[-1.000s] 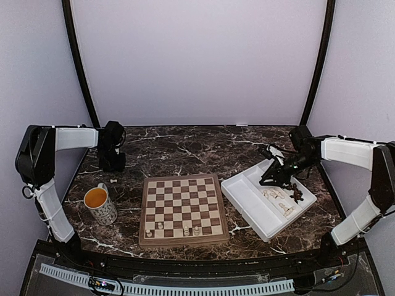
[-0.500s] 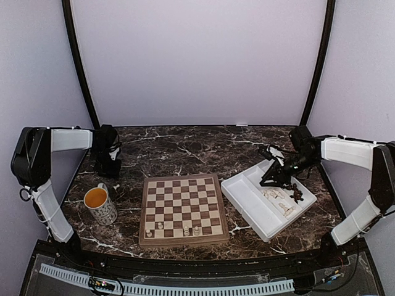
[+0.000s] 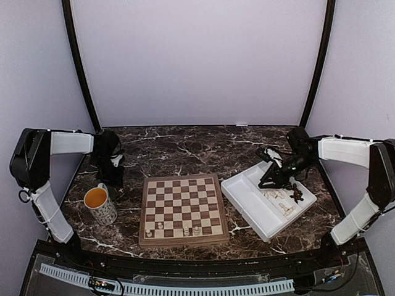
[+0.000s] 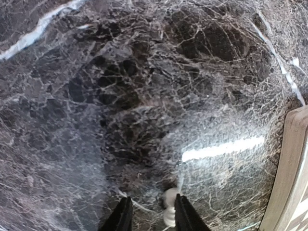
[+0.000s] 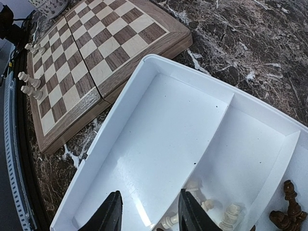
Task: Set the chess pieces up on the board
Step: Pick up the pawn from the center of the board.
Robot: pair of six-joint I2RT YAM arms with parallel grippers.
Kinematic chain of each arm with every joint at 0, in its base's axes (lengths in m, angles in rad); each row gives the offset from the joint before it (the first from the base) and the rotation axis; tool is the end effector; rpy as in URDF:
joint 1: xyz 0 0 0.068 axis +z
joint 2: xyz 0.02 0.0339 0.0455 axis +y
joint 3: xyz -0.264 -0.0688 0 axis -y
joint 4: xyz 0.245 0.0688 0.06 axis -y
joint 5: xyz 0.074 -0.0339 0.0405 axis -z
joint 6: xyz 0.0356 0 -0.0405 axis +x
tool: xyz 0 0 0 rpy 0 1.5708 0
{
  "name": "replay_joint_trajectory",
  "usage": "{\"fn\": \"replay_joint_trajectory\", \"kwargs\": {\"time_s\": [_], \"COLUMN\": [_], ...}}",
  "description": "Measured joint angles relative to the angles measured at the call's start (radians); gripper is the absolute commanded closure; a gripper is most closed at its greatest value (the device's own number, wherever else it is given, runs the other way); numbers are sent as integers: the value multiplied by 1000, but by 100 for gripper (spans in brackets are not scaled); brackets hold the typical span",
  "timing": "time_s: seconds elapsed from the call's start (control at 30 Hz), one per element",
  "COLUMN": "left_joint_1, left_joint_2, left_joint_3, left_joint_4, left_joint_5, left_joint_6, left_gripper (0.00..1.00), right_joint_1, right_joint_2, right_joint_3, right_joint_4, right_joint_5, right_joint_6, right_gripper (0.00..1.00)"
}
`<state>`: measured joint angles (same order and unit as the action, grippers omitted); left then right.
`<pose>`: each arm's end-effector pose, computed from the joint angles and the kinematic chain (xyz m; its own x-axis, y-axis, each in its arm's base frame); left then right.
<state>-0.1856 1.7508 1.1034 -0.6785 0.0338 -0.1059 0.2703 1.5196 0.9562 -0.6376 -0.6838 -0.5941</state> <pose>0.3196 -0.0612 0.1670 -0.9685 0.0744 -0.2376 0.0906 0.9942 -0.0582 0.2661 0.0971 0.2023 -0.5055 -0.5903 -0.6292 -0.8568 0.4291 0.2858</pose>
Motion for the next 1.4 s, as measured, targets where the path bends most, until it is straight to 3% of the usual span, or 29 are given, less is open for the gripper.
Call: {"fn": "replay_joint_trajectory", "kwargs": {"time_s": [0.23, 0.7, 1.4], "left_joint_1": [-39, -86, -97], "left_joint_2": [13, 18, 18], "left_joint_3": [-31, -27, -23], "left_joint_4": [10, -2, -62], "left_joint_5": [11, -59, -44], "left_joint_6": [-41, -163, -263], "left_gripper": [77, 68, 95], "right_joint_1": [16, 22, 31], "right_joint_2": [15, 15, 16], "right_joint_3": [9, 11, 12], "right_joint_4": [-6, -11, -14], "right_joint_5": [0, 0, 0], "right_joint_6": [0, 0, -4], "right_gripper": [58, 59, 59]}}
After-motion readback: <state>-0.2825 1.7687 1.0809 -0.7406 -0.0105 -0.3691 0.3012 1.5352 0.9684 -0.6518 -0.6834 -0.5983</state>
